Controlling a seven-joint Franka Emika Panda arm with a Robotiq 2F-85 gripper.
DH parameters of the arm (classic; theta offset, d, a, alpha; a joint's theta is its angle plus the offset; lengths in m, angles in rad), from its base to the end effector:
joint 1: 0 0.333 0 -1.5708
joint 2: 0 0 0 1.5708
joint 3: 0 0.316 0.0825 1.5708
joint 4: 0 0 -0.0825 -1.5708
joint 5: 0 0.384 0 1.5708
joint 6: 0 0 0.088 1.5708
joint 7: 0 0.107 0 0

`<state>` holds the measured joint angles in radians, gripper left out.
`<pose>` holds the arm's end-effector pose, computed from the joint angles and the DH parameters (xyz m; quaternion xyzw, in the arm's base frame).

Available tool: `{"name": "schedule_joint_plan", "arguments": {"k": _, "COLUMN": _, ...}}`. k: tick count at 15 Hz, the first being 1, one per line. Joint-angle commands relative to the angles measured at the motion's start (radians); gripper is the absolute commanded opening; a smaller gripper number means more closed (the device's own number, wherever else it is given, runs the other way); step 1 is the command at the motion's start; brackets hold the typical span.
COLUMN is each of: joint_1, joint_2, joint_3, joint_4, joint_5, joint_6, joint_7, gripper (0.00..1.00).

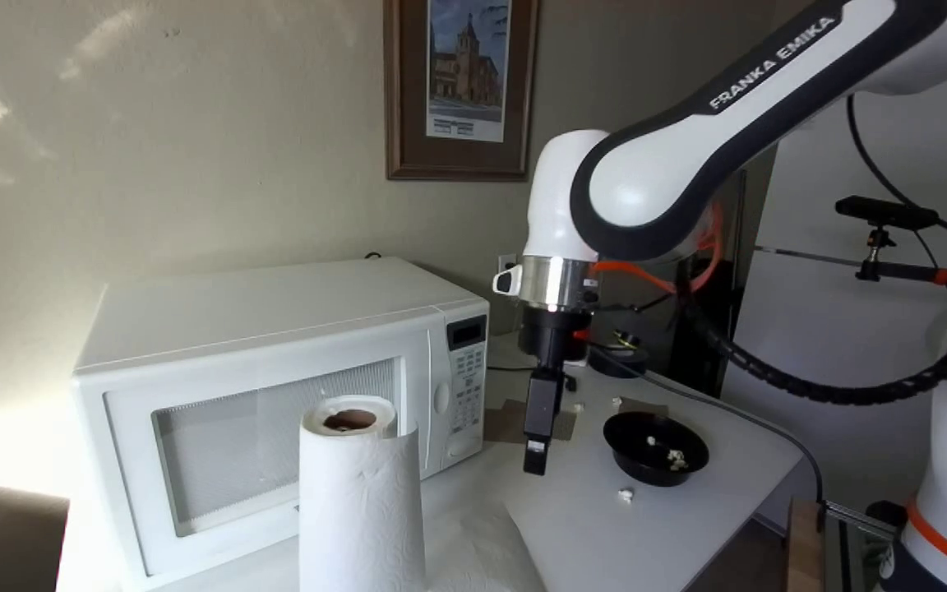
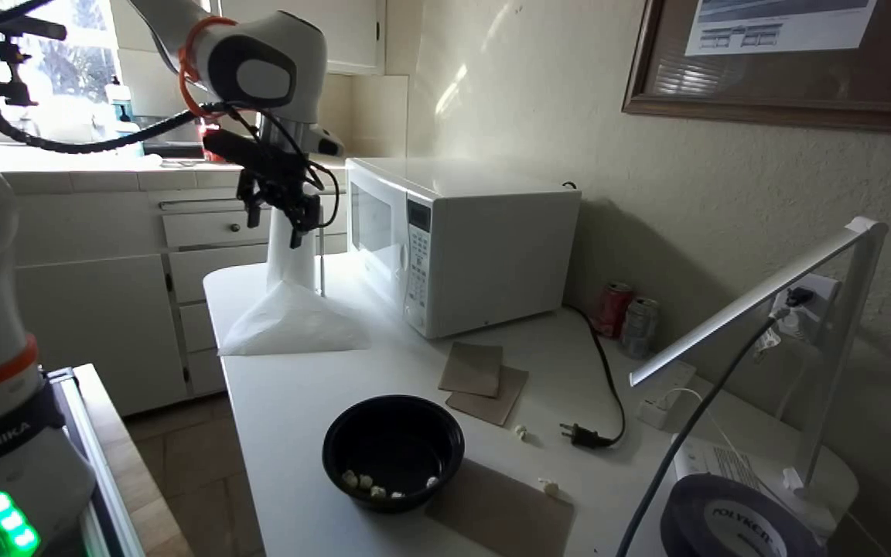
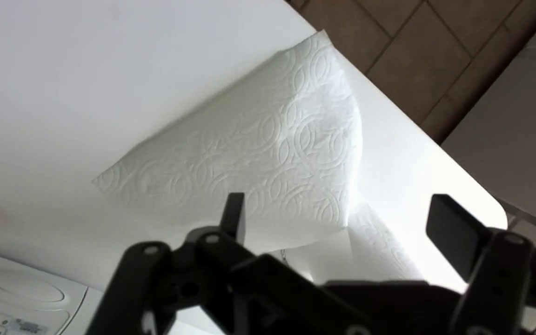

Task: Tear one paper towel from the roll.

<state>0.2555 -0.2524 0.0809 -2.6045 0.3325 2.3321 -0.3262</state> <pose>0.3933 0.1423 0.3392 -0.9715 -0.2107 0.0095 0.1086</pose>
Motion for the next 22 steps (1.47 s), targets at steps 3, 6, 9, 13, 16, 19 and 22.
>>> {"name": "schedule_joint_plan", "arguments": {"k": 3, "joint_1": 0.008, "joint_2": 0.249, "joint_3": 0.021, "joint_4": 0.077, "joint_5": 0.065, "joint_6": 0.207, "joint_7": -0.129, "gripper": 1.0}}
{"name": "schedule_joint_plan", "arguments": {"k": 6, "joint_1": -0.004, "joint_2": 0.371, "joint_3": 0.058, "joint_4": 0.11, "joint_5": 0.207, "joint_6": 0.312, "joint_7": -0.253, "gripper": 1.0}}
{"name": "schedule_joint_plan", "arguments": {"k": 9, "joint_1": -0.052, "joint_2": 0.457, "joint_3": 0.133, "joint_4": 0.159, "joint_5": 0.343, "joint_6": 0.35, "joint_7": -0.376, "gripper": 1.0}}
{"name": "schedule_joint_plan", "arguments": {"k": 13, "joint_1": -0.075, "joint_2": 0.443, "joint_3": 0.153, "joint_4": 0.149, "joint_5": 0.296, "joint_6": 0.339, "joint_7": -0.333, "gripper": 1.0}}
{"name": "schedule_joint_plan", "arguments": {"k": 16, "joint_1": -0.089, "joint_2": 0.468, "joint_3": 0.166, "joint_4": 0.173, "joint_5": 0.306, "joint_6": 0.326, "joint_7": -0.374, "gripper": 1.0}}
{"name": "schedule_joint_plan", "arguments": {"k": 19, "joint_1": -0.116, "joint_2": 0.492, "joint_3": 0.204, "joint_4": 0.193, "joint_5": 0.333, "joint_6": 0.332, "joint_7": -0.454, "gripper": 1.0}}
{"name": "schedule_joint_plan", "arguments": {"k": 22, "joint_1": -0.131, "joint_2": 0.507, "joint_3": 0.224, "joint_4": 0.197, "joint_5": 0.323, "joint_6": 0.338, "joint_7": -0.496, "gripper": 1.0}}
